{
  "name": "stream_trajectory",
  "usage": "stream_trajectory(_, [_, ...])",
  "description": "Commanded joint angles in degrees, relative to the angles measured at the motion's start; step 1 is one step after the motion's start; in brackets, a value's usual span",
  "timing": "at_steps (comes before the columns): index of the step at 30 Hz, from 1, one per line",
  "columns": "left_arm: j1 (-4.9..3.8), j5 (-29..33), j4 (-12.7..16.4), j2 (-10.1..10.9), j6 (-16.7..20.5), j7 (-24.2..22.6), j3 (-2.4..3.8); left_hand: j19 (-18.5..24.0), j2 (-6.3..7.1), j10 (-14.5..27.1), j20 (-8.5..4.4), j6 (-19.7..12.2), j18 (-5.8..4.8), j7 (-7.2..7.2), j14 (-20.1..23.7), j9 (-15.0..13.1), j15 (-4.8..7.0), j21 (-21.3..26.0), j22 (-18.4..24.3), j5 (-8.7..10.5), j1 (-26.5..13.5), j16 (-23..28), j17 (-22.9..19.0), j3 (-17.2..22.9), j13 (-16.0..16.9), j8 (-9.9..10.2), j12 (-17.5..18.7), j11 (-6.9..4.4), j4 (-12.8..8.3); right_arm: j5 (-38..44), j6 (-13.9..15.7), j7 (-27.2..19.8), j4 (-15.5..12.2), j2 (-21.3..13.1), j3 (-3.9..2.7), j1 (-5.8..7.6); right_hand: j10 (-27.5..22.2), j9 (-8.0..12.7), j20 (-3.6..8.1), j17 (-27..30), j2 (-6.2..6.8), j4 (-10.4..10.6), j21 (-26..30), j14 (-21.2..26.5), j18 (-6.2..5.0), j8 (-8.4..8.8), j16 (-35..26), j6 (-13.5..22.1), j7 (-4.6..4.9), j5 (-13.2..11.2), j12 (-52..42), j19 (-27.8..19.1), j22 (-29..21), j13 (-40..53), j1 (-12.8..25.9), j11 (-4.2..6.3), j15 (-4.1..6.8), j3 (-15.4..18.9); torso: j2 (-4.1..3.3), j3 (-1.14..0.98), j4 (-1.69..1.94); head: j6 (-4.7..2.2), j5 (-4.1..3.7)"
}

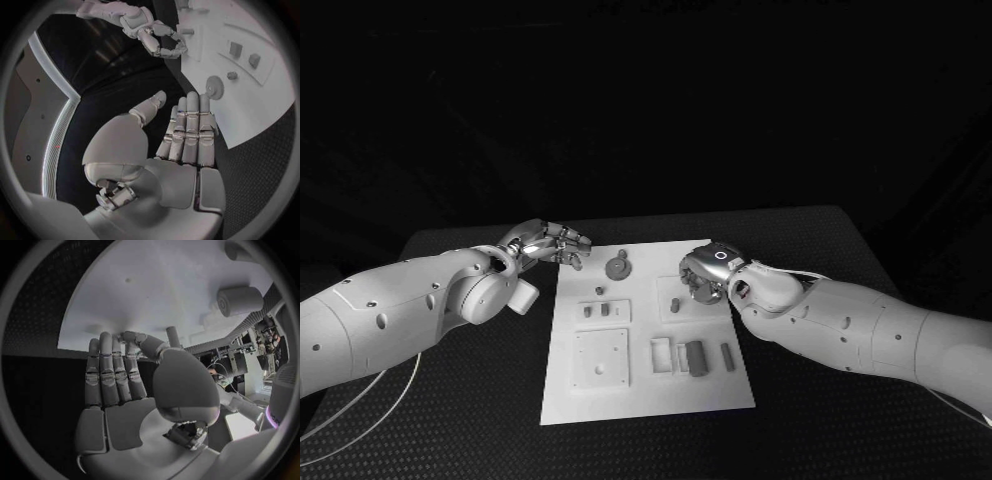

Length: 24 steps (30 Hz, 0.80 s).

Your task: Assemble the parts on the task board

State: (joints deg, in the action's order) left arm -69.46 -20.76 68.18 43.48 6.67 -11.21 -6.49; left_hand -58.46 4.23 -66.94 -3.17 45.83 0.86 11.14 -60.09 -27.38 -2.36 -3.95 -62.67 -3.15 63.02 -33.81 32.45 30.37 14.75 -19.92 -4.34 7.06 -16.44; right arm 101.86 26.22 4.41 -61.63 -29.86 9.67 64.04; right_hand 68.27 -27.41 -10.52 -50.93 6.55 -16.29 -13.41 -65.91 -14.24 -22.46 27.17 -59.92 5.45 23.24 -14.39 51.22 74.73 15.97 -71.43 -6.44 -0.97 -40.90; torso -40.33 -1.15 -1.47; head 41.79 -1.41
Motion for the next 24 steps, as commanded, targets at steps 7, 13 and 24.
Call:
stream_trajectory(7, [-0.1,0.0,0.0,0.0,-0.2,-0.1,0.05,0.0,0.45,0.4,0.08,-0.5,0.03,0.11,-0.3,0.2,-0.12,0.1,0.2,0.09,0.0,0.4,0.2,-0.4,-0.1,-0.2,0.2,0.22,0.0,-3.4,-1.8,0.3,-0.3,-0.9,0.38,-0.64,3.1,-0.1,0.03,-0.2,-0.71,0.0,-0.3,-0.2,-0.76,-0.19,0.1,-0.4,0.04,0.2,-0.2,0.6,0.1,1.2,-0.1,2.6,0.01,-0.4,0.0,-0.01,-0.04,0.04,-0.01])
stream_trajectory(13, [-0.1,0.0,0.0,0.0,-0.2,-0.1,0.05,0.0,0.46,0.4,0.08,-0.6,0.02,0.14,-0.3,0.2,-0.13,0.1,0.2,0.09,0.0,0.4,0.2,-0.5,-0.1,-0.3,0.2,0.24,0.0,-3.3,-1.8,0.4,-1.3,-1.5,-0.16,-0.55,3.1,-0.2,0.06,-0.3,-0.71,0.0,-0.3,-0.3,-0.76,-0.18,0.1,-0.5,0.02,0.2,-0.2,0.7,0.2,1.3,-0.1,2.63,0.04,-0.4,0.01,-0.02,-0.05,0.08,-0.05])
stream_trajectory(24, [-0.1,0.0,-0.2,0.0,-0.3,-0.1,0.05,0.0,0.51,0.5,0.08,-0.7,0.0,0.17,-0.3,0.2,-0.13,0.1,0.3,0.09,0.1,0.5,0.3,-0.5,-0.1,-0.3,0.2,0.27,0.0,-3.4,-1.6,0.3,-1.7,-1.7,-0.67,0.48,3.2,-0.3,0.11,-0.4,-0.68,0.0,-0.2,-0.4,-0.76,-0.18,0.1,-0.6,-0.01,0.2,-0.2,0.8,0.3,1.5,-0.1,2.66,0.08,-0.4,-0.02,-0.03,-0.04,0.02,-0.21])
